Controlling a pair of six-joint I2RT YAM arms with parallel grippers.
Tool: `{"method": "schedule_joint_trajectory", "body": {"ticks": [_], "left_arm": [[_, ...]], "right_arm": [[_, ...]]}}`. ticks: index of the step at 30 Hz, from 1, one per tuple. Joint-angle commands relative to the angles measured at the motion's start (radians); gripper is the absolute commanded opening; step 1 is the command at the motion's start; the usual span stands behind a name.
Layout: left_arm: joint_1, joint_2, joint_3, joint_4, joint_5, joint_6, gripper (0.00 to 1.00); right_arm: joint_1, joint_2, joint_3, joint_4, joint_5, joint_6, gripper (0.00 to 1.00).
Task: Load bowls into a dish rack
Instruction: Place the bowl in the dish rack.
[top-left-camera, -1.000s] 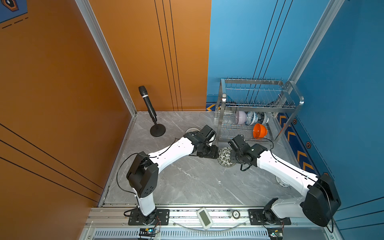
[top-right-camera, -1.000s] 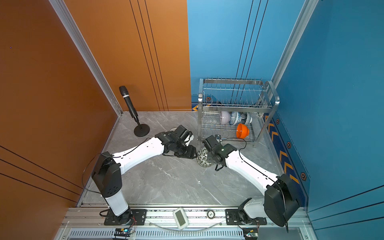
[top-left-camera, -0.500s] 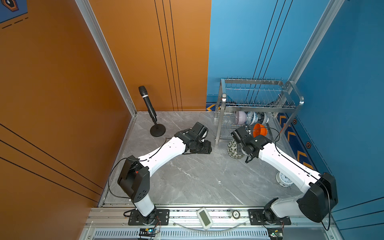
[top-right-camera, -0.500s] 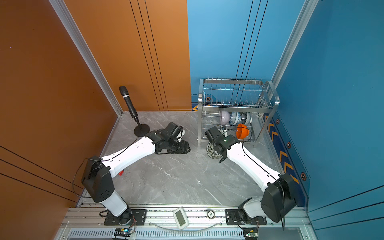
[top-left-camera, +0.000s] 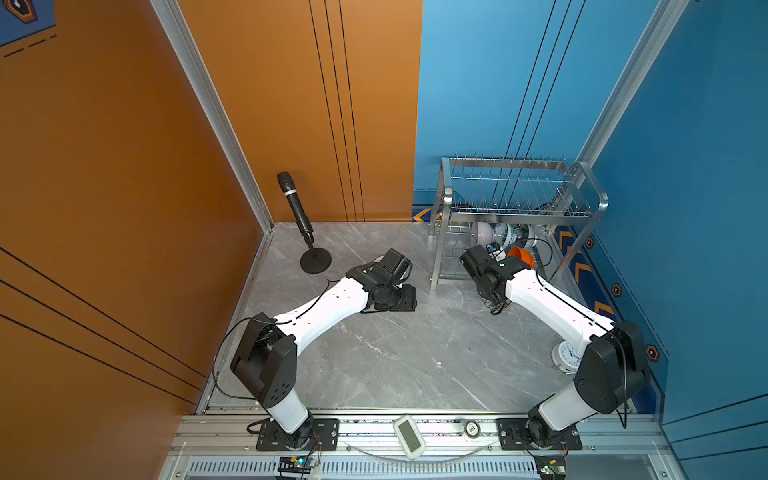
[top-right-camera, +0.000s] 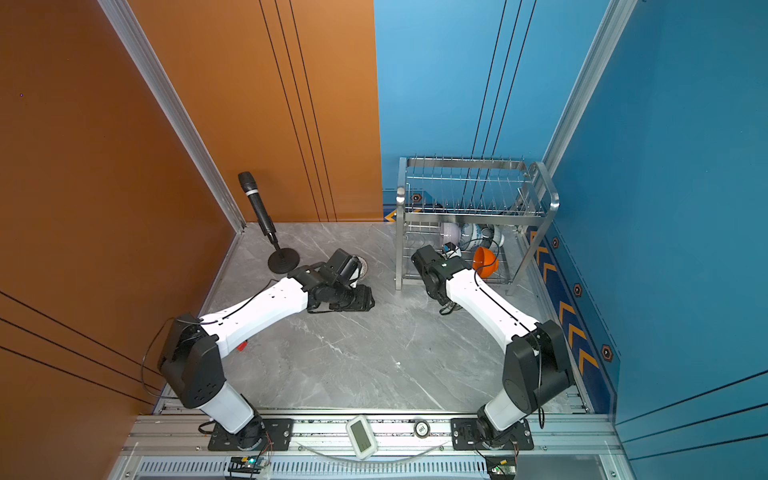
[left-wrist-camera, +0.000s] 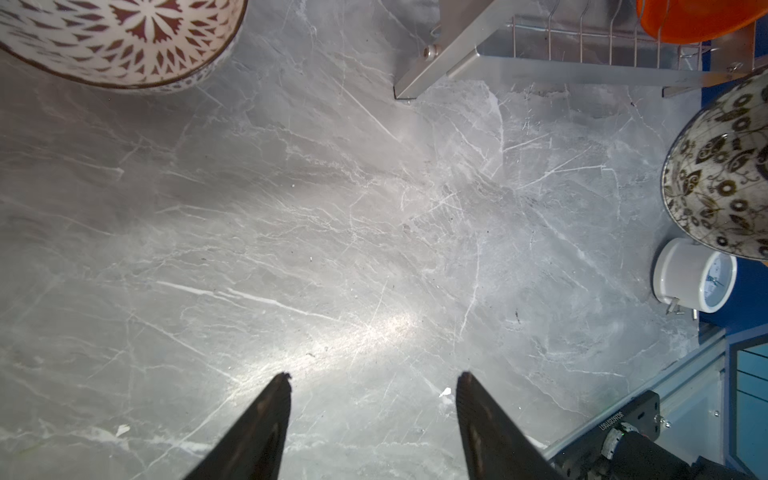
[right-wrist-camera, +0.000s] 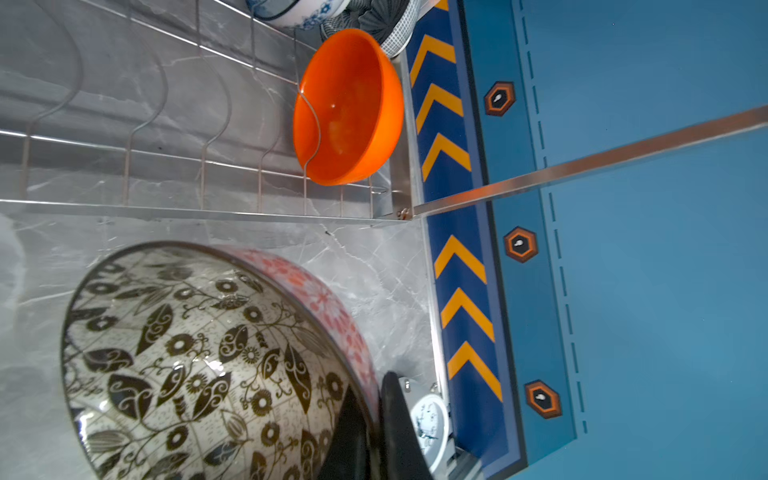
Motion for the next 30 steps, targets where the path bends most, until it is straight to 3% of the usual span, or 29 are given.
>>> {"method": "schedule_joint_trajectory", "body": {"ticks": [1,12,30], "left_arm": [[0.014,-0.033,-0.015,0.0,-0.024,-0.009,0.65],[0.022,-0.036,-0.018,0.0,-0.034,-0.018,0.65],[0.032,-0.034,-0.022,0.001,-0.066,-0.041,0.64]], "right_arm": [[-0.007,0.022,0.054,-0.021,0.178,-0.056,0.0],[-0.04,0.161,0.159,0.025,0.335,-0.184,0.0],[-0.082,0.279,0.178,0.264,0.402,-0.389,0.0]]}}
